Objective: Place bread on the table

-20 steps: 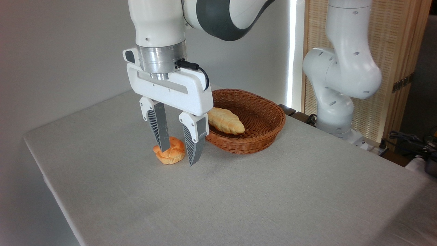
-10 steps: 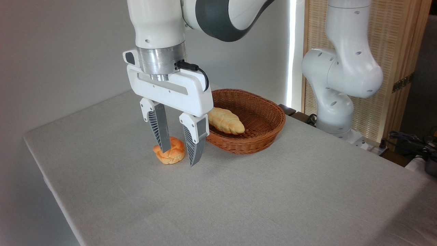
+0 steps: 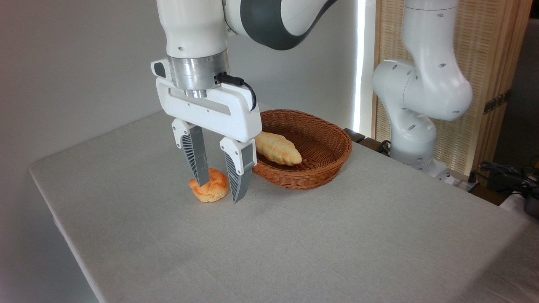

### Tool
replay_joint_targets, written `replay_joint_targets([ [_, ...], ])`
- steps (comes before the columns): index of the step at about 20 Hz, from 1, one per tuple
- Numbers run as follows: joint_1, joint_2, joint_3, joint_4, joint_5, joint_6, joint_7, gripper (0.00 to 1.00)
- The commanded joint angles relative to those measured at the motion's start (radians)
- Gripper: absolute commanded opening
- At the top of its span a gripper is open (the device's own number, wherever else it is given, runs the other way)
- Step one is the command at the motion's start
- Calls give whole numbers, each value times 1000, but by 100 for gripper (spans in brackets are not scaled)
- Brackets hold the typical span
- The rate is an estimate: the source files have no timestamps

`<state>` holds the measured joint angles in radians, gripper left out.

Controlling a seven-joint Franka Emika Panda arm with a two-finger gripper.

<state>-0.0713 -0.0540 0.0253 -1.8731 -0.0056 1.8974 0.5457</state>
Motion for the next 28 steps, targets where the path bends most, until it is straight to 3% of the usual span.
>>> replay_joint_targets([
  [1, -2, -17, -4, 3, -16, -1, 0, 100],
  [8, -61, -70, -1, -3, -16, -3, 8, 100],
  [12, -119, -90, 2, -23, -14, -18, 10, 100],
  [19, -125, -131, 5, -27, -10, -126, 25, 100],
  [20, -128, -133, 5, -27, -10, -127, 43, 100],
  [25, -157, -179, 8, -53, -10, -239, 339, 100],
  [28, -192, -193, 8, -73, -10, -244, 427, 100],
])
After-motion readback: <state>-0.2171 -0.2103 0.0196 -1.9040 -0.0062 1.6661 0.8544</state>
